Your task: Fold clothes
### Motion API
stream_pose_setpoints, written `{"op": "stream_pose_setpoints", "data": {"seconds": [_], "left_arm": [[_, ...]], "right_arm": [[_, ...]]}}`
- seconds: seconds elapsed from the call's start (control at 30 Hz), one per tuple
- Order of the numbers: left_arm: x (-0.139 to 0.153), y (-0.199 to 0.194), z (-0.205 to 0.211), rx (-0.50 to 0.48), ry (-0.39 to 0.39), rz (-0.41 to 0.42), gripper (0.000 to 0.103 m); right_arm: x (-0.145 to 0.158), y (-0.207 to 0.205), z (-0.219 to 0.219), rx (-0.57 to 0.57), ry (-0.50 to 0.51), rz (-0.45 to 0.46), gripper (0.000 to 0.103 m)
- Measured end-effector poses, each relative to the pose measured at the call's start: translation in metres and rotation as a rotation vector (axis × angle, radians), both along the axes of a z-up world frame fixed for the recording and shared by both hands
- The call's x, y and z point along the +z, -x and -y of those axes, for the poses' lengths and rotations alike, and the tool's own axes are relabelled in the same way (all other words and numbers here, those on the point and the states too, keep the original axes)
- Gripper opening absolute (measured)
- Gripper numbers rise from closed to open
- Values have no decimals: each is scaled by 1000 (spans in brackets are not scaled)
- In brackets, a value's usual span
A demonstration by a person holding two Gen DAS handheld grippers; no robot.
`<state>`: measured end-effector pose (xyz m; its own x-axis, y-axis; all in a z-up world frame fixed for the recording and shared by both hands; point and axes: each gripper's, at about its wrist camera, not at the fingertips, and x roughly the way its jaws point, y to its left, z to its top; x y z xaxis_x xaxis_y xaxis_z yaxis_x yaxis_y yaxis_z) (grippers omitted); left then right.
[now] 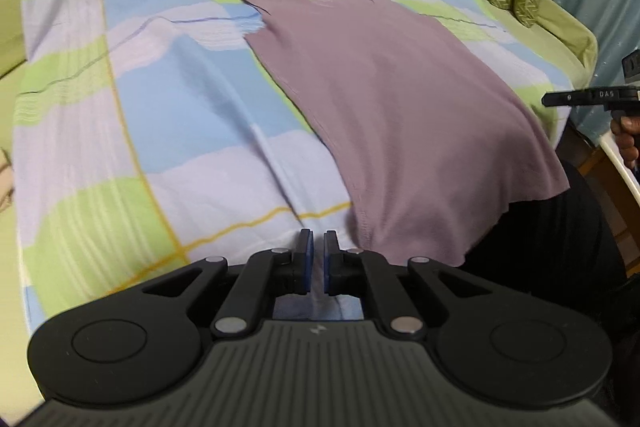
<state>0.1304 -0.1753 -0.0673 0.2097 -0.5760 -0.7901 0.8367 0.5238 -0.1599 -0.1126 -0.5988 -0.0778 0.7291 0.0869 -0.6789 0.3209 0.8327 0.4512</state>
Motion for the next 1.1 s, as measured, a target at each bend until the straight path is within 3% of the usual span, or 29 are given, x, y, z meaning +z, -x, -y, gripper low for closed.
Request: {"op": "stream_pose_setpoints", "data": {"seconds": [0.1, 0.23, 0.37, 0.47, 0.5, 0.53, 0.57, 0.67, 0.8, 0.9, 1.0, 1.1], "left_arm": [[8, 0, 4, -19, 41, 24, 3], [14, -1, 28, -97, 118, 43, 4], [2, -6, 56, -141, 105, 43, 4], [-12, -12, 69, -149, 80, 15, 4], [-16, -13, 71, -151, 66, 13, 4], [-19, -14, 72, -153, 59, 9, 5], [-21, -15, 73, -155, 55, 3, 5], [-25, -17, 73, -161, 48, -9, 6], [-26, -18, 72, -169, 47, -13, 6], [-22, -16, 66, -153, 62, -8, 6], [-20, -12, 60, -131, 78, -4, 6], [-17, -9, 48, -104, 94, -22, 11]], "right_arm": [[-11, -9, 3, 22, -68, 25, 29], [-26, -24, 15, -34, -68, 53, 29], [-42, -53, 32, -77, -121, 46, 34], [-51, -85, 38, -4, -130, 19, 34], [-51, -91, 39, 10, -129, 16, 27], [-51, -93, 41, 8, -128, 11, 5], [-50, -95, 44, 4, -129, 7, 1], [-39, -82, 58, -39, -103, 26, 0], [-17, -48, 77, -217, 43, 20, 0], [-17, -27, 73, -192, -39, 41, 9], [-20, -11, 49, -91, -86, 38, 38], [-25, 4, 22, -5, -96, 15, 37]]}}
